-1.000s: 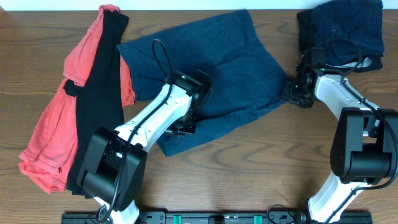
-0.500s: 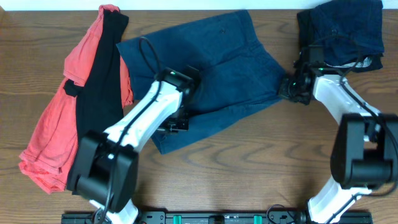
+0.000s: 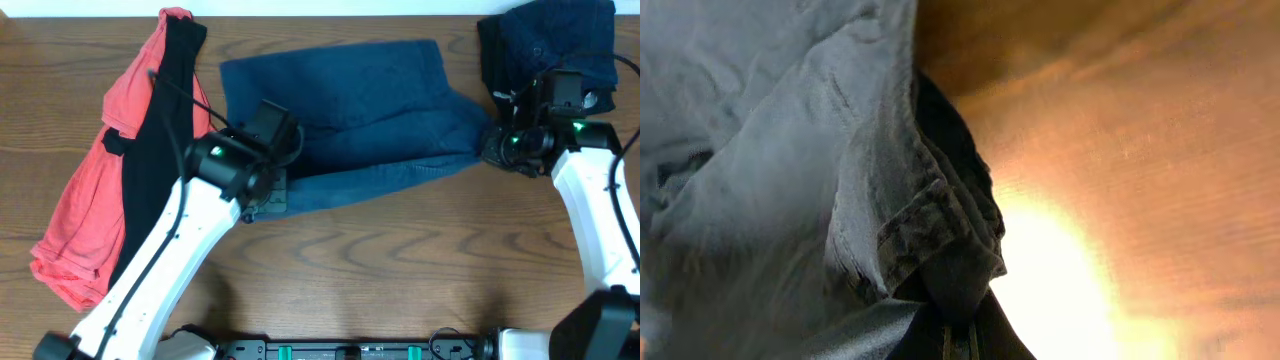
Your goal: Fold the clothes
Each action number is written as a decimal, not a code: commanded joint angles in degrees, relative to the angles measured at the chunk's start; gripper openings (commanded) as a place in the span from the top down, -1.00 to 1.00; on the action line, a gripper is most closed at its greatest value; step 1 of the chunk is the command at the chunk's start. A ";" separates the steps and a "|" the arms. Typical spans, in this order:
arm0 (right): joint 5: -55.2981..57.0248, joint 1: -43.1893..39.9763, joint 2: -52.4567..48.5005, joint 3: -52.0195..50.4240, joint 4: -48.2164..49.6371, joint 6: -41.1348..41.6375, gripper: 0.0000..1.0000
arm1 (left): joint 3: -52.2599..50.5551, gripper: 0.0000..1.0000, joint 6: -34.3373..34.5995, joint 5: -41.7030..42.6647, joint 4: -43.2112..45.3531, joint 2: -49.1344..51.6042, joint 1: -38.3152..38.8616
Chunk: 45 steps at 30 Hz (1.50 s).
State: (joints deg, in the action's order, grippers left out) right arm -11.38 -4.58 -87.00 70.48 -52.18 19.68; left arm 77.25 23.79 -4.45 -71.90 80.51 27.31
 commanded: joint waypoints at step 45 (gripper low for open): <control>-1.46 1.64 -13.88 1.01 35.95 -4.59 0.98 | 1.36 0.88 -4.09 -18.14 41.09 15.61 -5.95</control>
State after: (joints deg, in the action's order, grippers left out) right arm -15.22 -3.16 -100.71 70.50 -16.80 16.03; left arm 77.52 22.52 -19.86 -31.99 96.38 21.26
